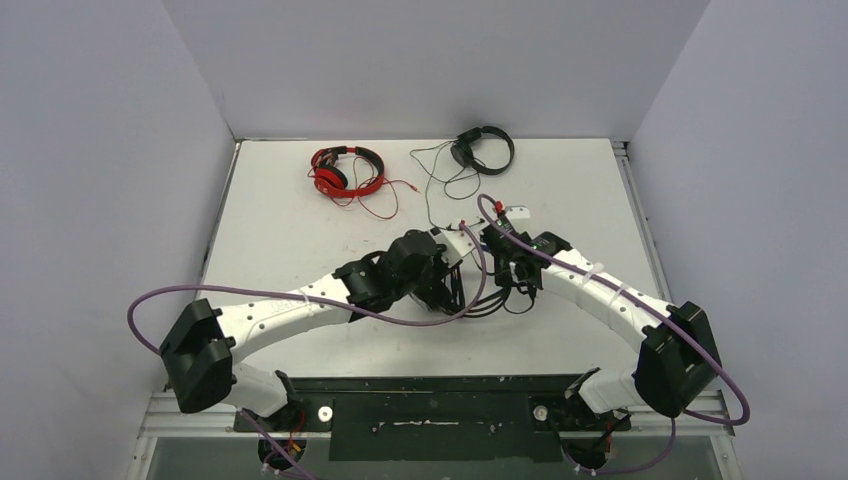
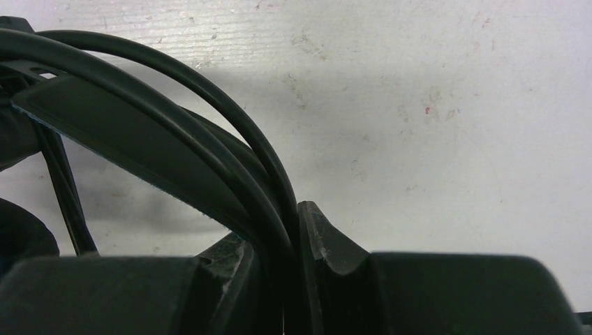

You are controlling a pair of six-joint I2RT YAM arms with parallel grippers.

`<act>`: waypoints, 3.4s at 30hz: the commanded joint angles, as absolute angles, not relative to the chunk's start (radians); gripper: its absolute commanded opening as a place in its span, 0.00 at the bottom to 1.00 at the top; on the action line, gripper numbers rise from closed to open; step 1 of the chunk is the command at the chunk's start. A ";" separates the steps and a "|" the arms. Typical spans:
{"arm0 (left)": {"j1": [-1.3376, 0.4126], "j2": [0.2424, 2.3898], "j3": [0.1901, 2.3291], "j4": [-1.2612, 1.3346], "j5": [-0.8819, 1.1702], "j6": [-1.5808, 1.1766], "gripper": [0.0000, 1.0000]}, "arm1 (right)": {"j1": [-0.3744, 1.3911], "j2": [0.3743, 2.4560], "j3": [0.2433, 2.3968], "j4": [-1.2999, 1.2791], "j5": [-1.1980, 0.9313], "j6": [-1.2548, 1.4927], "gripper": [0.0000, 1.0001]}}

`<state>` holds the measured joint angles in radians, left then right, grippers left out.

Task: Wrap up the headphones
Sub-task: Wrap the headphones cable around the headphones, then place the headphones at the corner of the board.

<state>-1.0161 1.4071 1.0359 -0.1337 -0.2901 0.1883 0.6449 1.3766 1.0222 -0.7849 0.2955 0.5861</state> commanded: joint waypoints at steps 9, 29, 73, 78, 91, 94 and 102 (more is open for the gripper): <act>-0.913 1.452 1.106 -0.117 -0.166 0.213 0.42 | 0.701 1.384 1.053 -0.762 0.252 0.553 0.00; -0.794 1.459 1.088 -0.112 -0.070 0.095 0.48 | 0.704 1.411 1.101 -0.793 0.227 0.532 0.00; -0.377 0.992 1.116 -0.798 -0.260 -0.651 0.97 | 0.693 1.624 1.293 -0.664 0.063 0.634 0.00; -0.244 0.987 1.142 -0.812 -0.145 -0.591 0.97 | 0.694 1.680 1.351 -0.640 0.028 0.654 0.00; -0.221 0.997 1.106 -0.785 -0.061 -0.572 0.97 | 0.449 1.622 1.394 -0.703 0.016 0.632 0.00; -0.221 1.000 1.091 -0.761 -0.036 -0.578 0.97 | 0.338 1.577 1.366 -0.714 0.016 0.617 0.00; -0.220 1.021 1.056 -0.708 0.056 -0.587 0.97 | -0.058 1.477 1.279 -0.713 0.008 0.557 0.00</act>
<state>-0.2260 1.0161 1.0733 -0.7872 -0.0189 -0.5835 0.0948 1.5684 1.3083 -0.7532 0.0261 0.5716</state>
